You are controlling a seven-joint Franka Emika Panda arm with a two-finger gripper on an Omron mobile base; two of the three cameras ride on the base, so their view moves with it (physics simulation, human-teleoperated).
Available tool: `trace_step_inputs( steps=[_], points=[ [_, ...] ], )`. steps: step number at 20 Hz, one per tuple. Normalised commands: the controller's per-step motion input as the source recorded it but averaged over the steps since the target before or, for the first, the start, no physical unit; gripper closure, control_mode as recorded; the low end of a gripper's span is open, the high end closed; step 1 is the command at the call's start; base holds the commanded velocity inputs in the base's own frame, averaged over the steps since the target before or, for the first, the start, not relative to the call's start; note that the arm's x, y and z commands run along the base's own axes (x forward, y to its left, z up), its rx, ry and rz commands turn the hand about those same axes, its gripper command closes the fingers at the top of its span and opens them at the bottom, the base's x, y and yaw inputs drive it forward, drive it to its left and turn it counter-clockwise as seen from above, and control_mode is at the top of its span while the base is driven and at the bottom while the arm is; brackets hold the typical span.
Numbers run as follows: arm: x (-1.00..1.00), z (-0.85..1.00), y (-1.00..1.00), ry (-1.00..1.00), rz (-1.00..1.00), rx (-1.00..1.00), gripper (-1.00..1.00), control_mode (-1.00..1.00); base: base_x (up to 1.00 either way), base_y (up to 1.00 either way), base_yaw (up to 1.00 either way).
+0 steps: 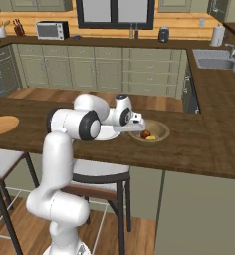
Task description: Pick the chicken drumstick and lemon wedge from their plates and place them in the bowl. Then put the bowl in the fridge.
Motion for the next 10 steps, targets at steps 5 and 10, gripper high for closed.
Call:
trace_step_inputs(
  steps=[5, 10],
  points=[
    [0.00, 0.00, 0.00, 0.00, 0.00, 0.00, 1.00, -1.00, 0.00, 0.00, 0.00],
    [0.00, 0.06, 0.00, 0.00, 0.00, 0.00, 1.00, -1.00, 0.00, 0.00, 0.00]
  ],
)
